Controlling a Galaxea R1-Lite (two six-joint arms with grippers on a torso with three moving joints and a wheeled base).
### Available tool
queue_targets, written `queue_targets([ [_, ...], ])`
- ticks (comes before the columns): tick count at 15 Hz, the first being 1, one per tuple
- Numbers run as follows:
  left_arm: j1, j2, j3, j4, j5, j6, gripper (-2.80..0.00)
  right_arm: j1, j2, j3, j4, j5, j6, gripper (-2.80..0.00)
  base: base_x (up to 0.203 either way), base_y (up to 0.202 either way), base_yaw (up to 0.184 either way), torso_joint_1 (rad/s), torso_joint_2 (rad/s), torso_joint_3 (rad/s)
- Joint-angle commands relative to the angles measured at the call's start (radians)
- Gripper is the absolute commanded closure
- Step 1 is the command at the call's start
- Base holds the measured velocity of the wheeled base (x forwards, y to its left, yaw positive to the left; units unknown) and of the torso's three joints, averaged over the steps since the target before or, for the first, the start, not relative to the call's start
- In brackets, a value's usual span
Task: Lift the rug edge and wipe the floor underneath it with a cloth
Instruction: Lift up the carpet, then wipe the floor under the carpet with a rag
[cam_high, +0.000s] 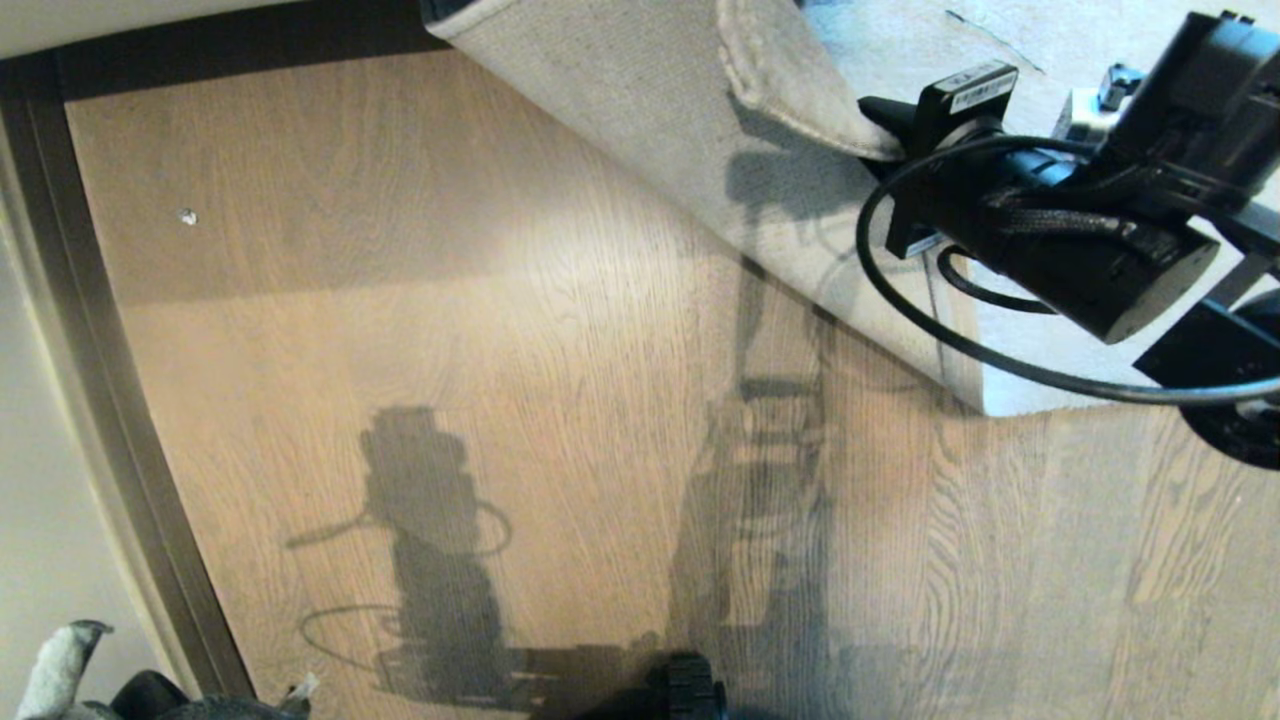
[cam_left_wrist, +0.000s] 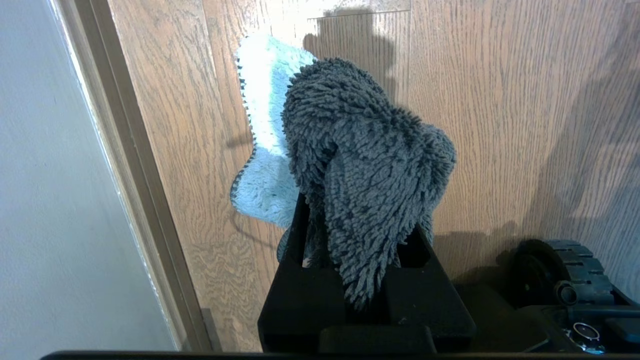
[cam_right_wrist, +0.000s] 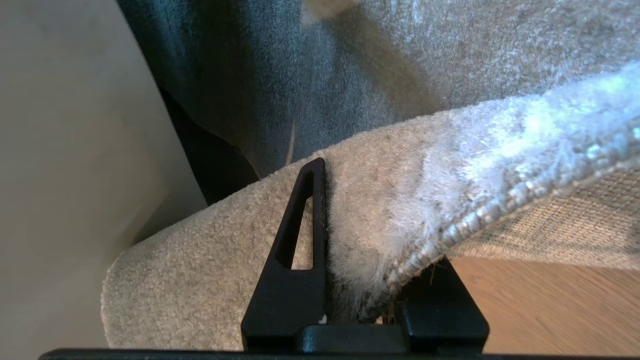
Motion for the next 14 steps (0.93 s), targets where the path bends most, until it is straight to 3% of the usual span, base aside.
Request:
queue_targets([
  [1, 0.0, 0.0, 0.0, 0.0, 0.0, 0.0, 0.0, -0.003, 0.021, -0.027, -0.003, 0.0, 0.007, 0.0, 0.0, 0.0, 0.0, 0.0, 0.0, 0.0],
  [14, 0.0, 0.0, 0.0, 0.0, 0.0, 0.003, 0.0, 0.002, 0.011, -0.13, 0.1, 0.012, -0.007, 0.0, 0.0, 0.0, 0.0, 0.0, 0.0, 0.0],
])
